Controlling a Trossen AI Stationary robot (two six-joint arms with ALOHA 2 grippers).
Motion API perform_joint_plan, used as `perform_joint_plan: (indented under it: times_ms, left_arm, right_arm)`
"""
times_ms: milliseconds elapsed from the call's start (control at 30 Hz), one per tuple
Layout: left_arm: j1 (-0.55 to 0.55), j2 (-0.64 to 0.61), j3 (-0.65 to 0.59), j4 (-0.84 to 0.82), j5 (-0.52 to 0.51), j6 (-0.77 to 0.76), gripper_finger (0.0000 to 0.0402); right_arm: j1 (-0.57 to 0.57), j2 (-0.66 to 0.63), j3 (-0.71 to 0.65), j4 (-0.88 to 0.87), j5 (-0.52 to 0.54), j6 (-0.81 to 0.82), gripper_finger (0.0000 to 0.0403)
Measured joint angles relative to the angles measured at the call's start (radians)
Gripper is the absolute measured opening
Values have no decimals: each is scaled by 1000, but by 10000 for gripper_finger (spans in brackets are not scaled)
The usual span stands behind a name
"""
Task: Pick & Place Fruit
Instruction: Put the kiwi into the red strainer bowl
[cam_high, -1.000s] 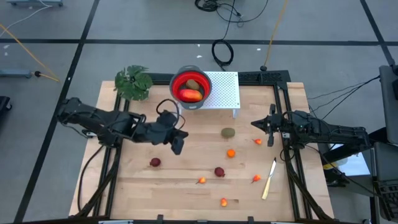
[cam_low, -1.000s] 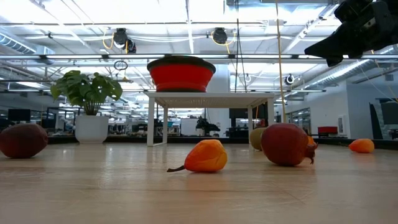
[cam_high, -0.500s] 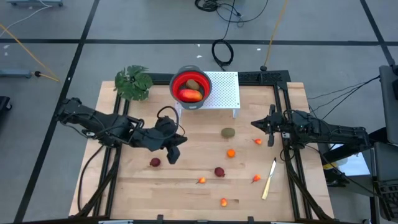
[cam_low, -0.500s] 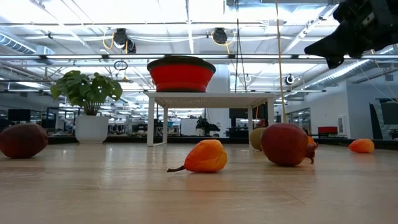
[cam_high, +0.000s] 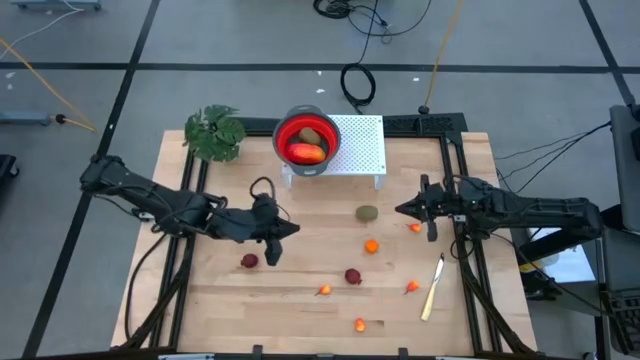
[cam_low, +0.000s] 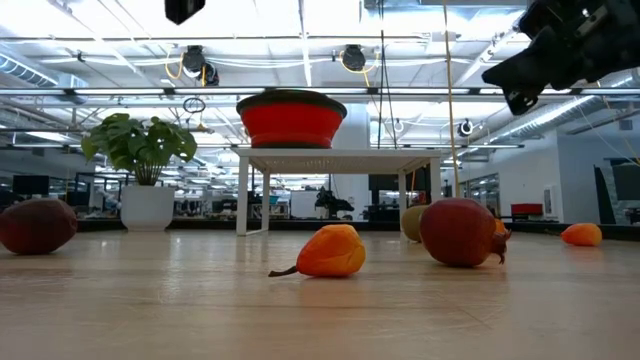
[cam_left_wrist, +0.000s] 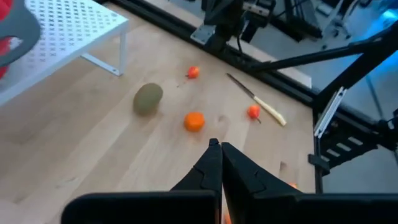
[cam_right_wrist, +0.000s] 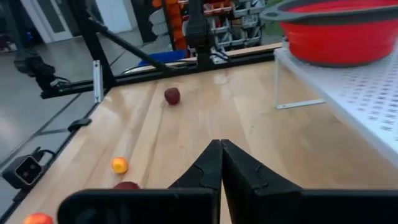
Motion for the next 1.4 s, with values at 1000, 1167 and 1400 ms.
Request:
perform_joint_plan:
  times_ms: [1000, 1167, 1400]
  left_arm:
    - [204, -697, -612, 179, 268, 305, 9]
    - [260, -765, -667, 181, 337, 323, 6]
    - [308, -837, -730, 178, 367, 332, 13]
  right_arm:
    - [0, 663, 552, -296, 21, -208, 122]
    - [5, 764, 662, -448, 31, -260, 163]
    - [34, 887, 732, -539, 33, -268, 216]
